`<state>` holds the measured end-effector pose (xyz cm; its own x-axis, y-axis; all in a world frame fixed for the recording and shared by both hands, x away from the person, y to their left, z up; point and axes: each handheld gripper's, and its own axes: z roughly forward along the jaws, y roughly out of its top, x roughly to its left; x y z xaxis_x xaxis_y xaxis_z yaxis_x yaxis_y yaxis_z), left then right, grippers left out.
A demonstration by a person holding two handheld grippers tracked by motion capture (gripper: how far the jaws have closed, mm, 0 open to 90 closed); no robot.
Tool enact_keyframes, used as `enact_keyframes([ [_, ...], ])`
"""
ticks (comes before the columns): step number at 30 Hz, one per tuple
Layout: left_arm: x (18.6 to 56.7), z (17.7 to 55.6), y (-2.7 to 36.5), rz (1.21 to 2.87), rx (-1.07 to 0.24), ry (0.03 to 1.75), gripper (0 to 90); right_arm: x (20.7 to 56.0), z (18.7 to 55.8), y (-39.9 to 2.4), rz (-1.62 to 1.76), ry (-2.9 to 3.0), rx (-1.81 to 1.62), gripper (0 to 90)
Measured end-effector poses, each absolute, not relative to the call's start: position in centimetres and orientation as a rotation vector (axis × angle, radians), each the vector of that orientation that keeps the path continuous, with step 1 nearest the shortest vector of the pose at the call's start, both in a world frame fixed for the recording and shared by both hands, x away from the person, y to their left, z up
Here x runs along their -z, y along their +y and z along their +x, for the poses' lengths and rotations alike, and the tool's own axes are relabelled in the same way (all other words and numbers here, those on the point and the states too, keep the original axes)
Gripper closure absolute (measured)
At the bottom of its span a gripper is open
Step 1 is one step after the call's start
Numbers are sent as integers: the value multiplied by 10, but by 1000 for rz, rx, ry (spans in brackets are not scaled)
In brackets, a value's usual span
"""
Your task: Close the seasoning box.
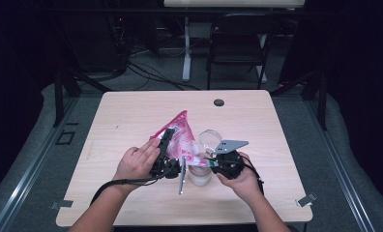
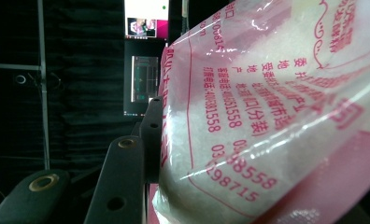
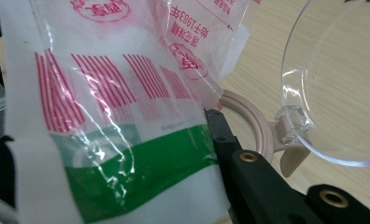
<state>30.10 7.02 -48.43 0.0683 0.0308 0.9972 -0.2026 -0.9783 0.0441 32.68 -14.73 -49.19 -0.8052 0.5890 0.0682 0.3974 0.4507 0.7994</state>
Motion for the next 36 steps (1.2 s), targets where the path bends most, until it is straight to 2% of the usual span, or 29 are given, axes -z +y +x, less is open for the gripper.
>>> enact_keyframes([
  [18,480,302,70,2197,-2048,-252,624,492,326,-146,855,2482,-1273,900],
  [36,480,303,74,2228,-2026,-254,632,490,325,-145,842,2478,-1271,900],
])
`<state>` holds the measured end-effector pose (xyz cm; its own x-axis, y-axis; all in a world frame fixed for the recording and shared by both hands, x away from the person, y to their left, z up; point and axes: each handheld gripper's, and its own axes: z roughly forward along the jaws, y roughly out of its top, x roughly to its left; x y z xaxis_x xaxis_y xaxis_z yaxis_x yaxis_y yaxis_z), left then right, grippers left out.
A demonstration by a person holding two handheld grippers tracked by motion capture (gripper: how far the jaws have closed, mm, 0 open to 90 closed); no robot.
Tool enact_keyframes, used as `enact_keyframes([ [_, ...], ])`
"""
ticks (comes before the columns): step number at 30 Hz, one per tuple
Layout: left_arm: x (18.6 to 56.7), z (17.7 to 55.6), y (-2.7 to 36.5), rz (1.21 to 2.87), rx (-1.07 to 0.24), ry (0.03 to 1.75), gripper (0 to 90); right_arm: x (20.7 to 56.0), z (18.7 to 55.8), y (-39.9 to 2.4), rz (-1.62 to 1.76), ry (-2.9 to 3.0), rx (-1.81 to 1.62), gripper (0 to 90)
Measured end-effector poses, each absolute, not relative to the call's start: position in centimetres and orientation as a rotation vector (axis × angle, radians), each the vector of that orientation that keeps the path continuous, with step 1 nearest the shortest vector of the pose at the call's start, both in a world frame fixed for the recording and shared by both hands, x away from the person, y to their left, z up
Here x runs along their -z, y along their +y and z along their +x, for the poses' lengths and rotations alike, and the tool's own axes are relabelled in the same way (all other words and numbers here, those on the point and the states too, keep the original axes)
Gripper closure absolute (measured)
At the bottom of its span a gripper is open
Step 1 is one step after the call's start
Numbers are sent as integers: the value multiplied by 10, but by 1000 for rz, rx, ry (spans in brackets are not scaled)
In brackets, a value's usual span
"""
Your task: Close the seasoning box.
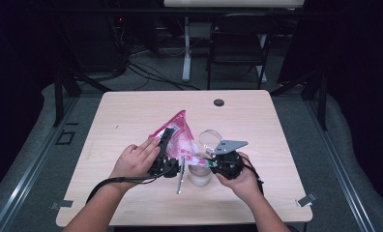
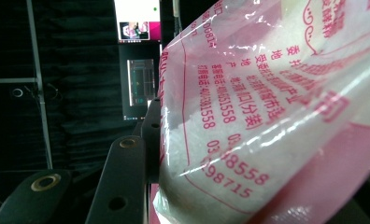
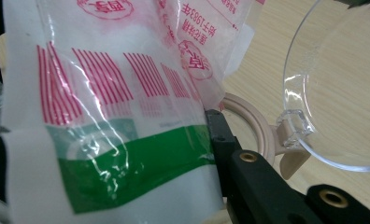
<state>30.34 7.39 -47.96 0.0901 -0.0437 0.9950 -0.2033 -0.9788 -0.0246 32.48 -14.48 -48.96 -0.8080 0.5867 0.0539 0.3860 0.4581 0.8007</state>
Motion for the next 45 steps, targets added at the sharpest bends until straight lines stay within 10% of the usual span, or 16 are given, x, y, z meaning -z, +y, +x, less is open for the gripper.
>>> enact_keyframes([
  [45,476,301,70,2174,-2037,-247,649,487,324,-147,838,2483,-1265,900],
])
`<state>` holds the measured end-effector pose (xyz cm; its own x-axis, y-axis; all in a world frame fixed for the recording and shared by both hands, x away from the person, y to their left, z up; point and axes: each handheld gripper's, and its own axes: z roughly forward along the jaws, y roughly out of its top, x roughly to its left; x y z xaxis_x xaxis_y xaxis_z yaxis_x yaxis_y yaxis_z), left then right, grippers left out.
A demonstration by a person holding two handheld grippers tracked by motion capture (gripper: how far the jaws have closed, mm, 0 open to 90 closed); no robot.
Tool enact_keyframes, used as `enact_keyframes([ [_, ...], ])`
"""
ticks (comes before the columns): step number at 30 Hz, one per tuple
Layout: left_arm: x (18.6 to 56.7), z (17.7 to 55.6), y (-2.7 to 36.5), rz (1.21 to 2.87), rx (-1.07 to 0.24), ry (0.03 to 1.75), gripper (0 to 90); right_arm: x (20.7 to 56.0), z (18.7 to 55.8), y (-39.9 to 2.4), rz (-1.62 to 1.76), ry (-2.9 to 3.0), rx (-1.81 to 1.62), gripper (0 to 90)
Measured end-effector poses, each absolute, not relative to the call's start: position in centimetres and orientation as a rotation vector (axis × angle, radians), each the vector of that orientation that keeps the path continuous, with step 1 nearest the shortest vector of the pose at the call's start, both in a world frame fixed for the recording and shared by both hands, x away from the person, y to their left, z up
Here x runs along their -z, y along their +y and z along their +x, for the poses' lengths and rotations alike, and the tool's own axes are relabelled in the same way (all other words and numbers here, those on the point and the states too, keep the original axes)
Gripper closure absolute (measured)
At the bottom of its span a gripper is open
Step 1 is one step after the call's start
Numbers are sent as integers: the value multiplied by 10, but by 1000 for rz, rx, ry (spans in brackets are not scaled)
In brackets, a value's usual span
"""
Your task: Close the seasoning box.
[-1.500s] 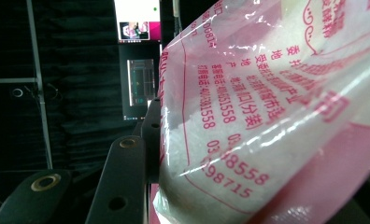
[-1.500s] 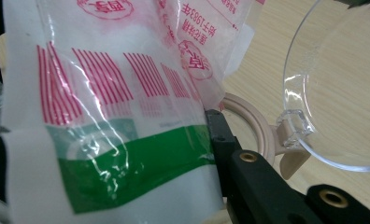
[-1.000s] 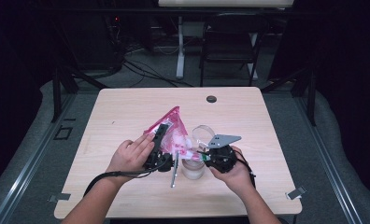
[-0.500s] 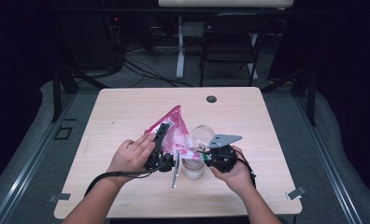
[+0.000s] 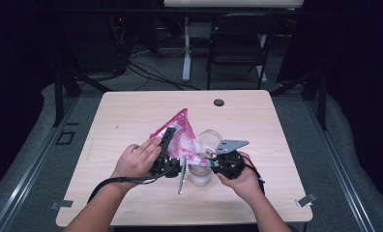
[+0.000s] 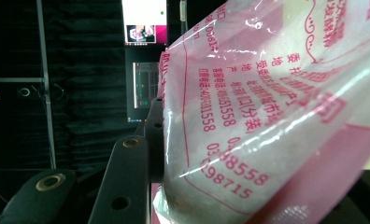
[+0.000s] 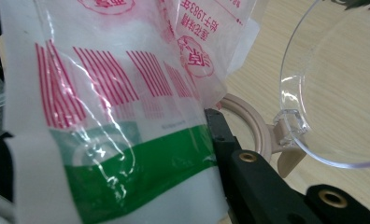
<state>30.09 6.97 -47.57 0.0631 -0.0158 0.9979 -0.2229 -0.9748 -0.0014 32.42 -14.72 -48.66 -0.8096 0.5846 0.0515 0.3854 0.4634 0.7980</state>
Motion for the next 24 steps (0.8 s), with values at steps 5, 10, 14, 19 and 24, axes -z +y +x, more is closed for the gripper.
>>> enact_keyframes([
  [5,474,300,70,2196,-2028,-227,649,487,324,-147,835,2490,-1265,900],
  [10,472,300,69,2180,-2039,-235,649,487,324,-147,828,2494,-1271,900],
  [14,472,299,69,2175,-2035,-235,649,486,324,-147,831,2494,-1274,900],
  [19,470,298,67,2163,-2037,-236,649,486,323,-147,834,2494,-1275,900],
  [24,471,297,64,2176,-2027,-213,648,488,324,-147,845,2496,-1265,900],
])
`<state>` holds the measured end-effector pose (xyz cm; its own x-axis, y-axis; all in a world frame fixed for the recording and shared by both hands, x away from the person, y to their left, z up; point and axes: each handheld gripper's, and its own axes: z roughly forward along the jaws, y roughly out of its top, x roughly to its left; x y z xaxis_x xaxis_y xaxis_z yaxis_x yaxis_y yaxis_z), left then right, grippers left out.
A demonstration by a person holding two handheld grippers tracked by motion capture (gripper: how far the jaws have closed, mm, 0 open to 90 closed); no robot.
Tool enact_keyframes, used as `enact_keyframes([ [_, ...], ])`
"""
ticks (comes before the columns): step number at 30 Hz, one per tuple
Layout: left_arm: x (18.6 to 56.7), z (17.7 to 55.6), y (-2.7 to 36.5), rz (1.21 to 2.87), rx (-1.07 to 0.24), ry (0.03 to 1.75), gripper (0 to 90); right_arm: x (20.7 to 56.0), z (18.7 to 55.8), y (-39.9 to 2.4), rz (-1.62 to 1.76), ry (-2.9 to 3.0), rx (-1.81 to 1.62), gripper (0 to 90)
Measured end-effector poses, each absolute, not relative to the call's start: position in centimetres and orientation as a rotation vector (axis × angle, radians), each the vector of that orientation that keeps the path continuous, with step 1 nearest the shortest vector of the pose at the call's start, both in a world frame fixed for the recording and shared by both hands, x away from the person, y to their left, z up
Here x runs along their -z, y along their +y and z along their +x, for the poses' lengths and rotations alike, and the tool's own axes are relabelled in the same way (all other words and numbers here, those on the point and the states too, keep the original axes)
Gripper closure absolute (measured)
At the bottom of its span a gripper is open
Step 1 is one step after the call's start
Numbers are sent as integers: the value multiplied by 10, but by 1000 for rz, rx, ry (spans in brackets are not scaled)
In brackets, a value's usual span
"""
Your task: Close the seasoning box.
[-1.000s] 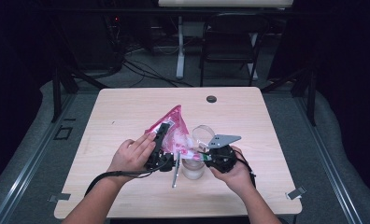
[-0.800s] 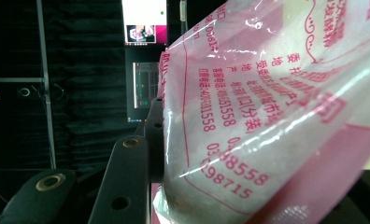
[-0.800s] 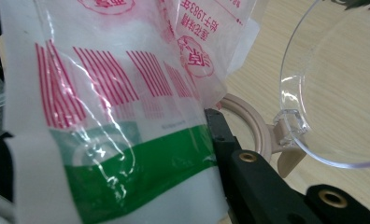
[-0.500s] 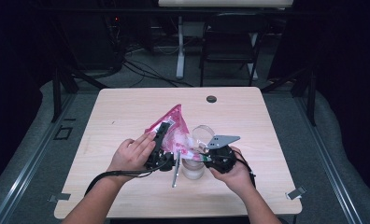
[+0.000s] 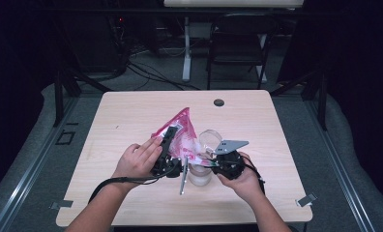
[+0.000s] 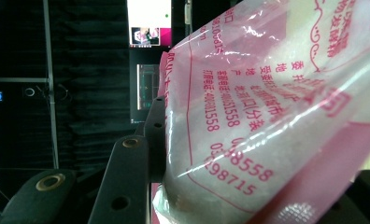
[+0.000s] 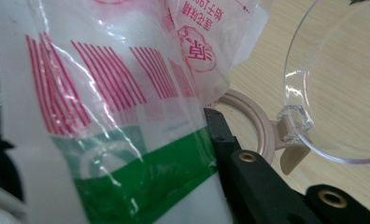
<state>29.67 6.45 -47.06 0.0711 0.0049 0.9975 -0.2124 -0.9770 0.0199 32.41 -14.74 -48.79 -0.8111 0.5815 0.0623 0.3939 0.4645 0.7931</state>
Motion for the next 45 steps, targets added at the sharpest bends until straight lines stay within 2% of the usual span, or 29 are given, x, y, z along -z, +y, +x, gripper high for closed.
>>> enact_keyframes([
  [14,481,301,68,2204,-2001,-206,653,491,326,-147,862,2501,-1241,900],
  [22,483,300,67,2214,-2003,-212,660,489,325,-146,853,2482,-1280,854],
  [27,483,300,66,2219,-1995,-204,661,489,325,-148,856,2473,-1289,857],
  [32,482,300,67,2213,-1998,-197,661,489,325,-147,854,2481,-1286,900],
  [34,483,303,67,2156,-2011,-226,661,489,324,-146,849,2490,-1283,900],
  [36,480,300,67,2202,-2010,-201,661,489,325,-146,847,2502,-1283,900],
  [45,479,301,67,2197,-2002,-205,664,492,324,-143,821,2545,-1256,900],
])
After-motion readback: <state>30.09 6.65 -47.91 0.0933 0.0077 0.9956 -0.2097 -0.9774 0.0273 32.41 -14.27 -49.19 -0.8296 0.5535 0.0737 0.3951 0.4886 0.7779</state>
